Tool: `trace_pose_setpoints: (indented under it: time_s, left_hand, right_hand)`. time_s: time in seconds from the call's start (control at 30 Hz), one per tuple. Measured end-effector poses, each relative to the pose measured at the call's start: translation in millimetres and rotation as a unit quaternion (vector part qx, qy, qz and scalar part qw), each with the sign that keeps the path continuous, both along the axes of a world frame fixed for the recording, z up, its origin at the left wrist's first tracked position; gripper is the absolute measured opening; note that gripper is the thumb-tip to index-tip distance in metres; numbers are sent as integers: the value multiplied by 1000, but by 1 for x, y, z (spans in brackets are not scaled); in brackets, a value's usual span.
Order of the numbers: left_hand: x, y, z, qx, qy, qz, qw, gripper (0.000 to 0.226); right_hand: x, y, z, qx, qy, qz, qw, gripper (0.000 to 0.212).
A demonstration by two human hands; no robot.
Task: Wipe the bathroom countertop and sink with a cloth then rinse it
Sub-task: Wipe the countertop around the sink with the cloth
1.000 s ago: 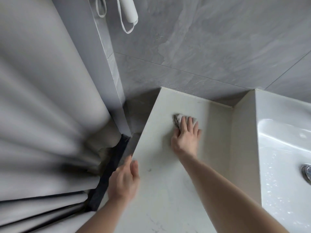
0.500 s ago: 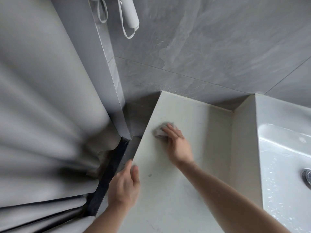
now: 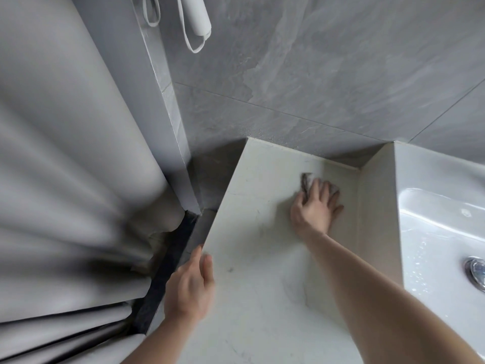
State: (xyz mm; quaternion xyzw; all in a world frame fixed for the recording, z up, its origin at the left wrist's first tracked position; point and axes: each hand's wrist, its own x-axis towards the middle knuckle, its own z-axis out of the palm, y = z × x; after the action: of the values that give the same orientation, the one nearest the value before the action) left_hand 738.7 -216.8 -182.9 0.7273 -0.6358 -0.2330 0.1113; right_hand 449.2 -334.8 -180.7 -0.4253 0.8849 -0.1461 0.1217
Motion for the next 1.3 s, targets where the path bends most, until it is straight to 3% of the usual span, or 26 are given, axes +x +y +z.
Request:
trace_pose_setpoints:
  time_s: [0.27,0.43,0.6,0.8,0.93,1.03,1.3]
  left_hand:
    - [-1,0,2,2,-3,4,1000,49]
    - [-1,0,3,0,-1,4,1000,49]
    - [0,0,1,-8,1,-1,1000,53]
    - [0,1,4,-19,8,-3,1000,57]
    - [-4,0,10,-10,4,1,1000,57]
    - [-4,-2,10,5,-1,3,1000,55]
    - [-1,-1,2,13,-10,4,1000,53]
  right_hand:
    - [137,-28,6,-20,-24,261,965,61]
    - [126,-22,3,-20,-2,329,944,58]
    - [40,-5,-6,-8,24,225,974,67]
    - [-59,14,-6,13,78,71,994,61]
    - [-64,6,-10,24,88,16,996,76]
    - [-44,-21,-3,23,22,-70,997,70]
    - [45,-91,6,54,24,91,994,69]
